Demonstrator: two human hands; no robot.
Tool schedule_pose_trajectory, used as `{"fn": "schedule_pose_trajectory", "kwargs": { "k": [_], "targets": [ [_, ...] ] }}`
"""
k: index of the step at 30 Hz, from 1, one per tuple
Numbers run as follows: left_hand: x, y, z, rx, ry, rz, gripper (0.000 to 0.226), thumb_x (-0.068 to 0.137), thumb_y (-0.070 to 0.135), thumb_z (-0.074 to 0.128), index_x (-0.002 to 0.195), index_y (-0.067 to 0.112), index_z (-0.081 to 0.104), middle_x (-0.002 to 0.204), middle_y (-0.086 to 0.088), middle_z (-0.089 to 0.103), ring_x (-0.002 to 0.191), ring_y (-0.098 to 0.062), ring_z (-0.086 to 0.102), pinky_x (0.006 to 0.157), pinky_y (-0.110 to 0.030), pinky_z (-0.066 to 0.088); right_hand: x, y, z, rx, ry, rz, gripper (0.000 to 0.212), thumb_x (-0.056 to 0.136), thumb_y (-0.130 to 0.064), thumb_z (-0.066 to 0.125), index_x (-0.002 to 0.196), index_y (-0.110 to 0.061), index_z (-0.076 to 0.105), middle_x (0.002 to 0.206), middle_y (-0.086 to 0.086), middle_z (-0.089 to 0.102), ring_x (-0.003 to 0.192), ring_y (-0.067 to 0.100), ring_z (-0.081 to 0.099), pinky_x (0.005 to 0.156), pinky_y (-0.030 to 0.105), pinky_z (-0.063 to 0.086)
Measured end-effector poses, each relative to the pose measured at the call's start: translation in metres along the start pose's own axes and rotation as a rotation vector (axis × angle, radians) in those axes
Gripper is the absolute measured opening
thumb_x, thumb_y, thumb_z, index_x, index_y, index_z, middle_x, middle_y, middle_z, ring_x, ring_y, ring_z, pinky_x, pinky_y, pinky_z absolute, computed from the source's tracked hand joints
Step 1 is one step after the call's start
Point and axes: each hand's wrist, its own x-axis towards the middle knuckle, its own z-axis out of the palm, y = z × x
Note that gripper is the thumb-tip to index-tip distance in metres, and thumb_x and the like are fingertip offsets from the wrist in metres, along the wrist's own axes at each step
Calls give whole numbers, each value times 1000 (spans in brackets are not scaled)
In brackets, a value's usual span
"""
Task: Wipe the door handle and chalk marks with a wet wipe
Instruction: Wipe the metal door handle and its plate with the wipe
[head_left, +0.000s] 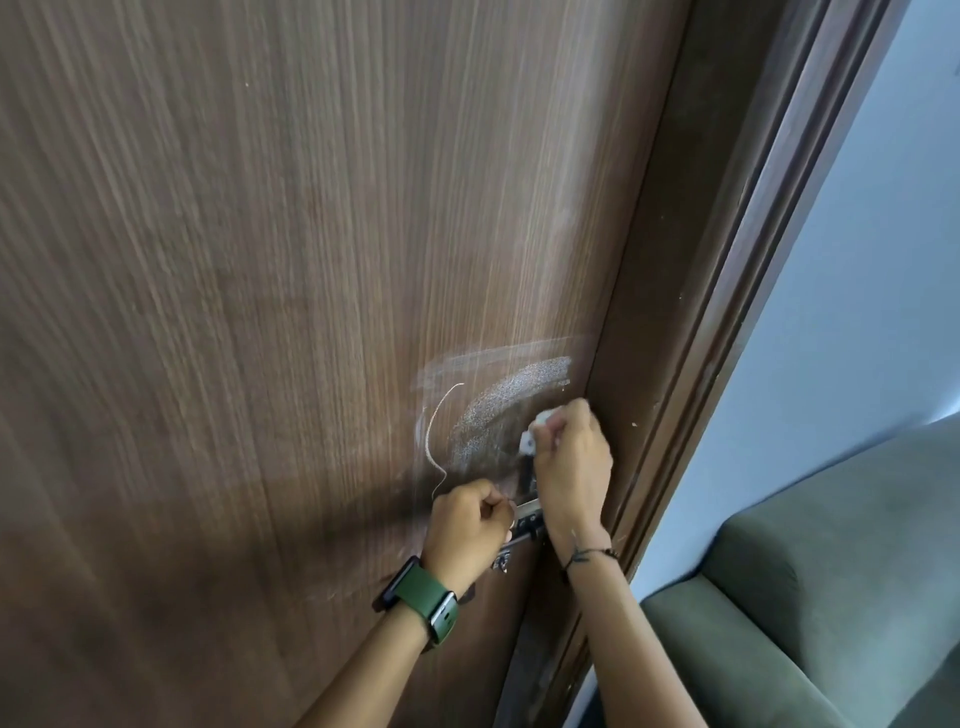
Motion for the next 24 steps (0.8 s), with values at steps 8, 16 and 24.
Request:
{"fn": "schedule_pose_trajectory", "kwargs": {
  "k": [8, 16, 24],
  "targets": [
    [-3, 0, 0, -32, -10, -18, 12, 84, 11, 58, 74, 8, 64, 73, -14, 72, 69, -25, 70, 73, -43, 57, 4, 2, -2, 32, 69, 10, 35, 76, 0, 66, 59, -17, 41, 67, 4, 58, 70, 25, 52, 60, 31, 37],
    [-4, -2, 0, -8, 0, 0, 12, 84, 13, 57, 75, 11, 65, 71, -10, 73, 67, -20, 69, 71, -40, 57, 2, 21, -6, 48, 89, -41, 17, 76, 5, 63, 66, -9, 57, 69, 2, 63, 66, 21, 56, 56, 28, 37],
    [-3, -1, 0, 32, 2, 29, 11, 84, 12, 58, 77, 7, 65, 72, -9, 73, 67, -20, 69, 70, -41, 57, -7, 28, -13, -129, -4, -148, 13, 77, 8, 59, 74, -5, 60, 71, 10, 63, 59, 31, 57, 47, 35, 44]
  ]
}}
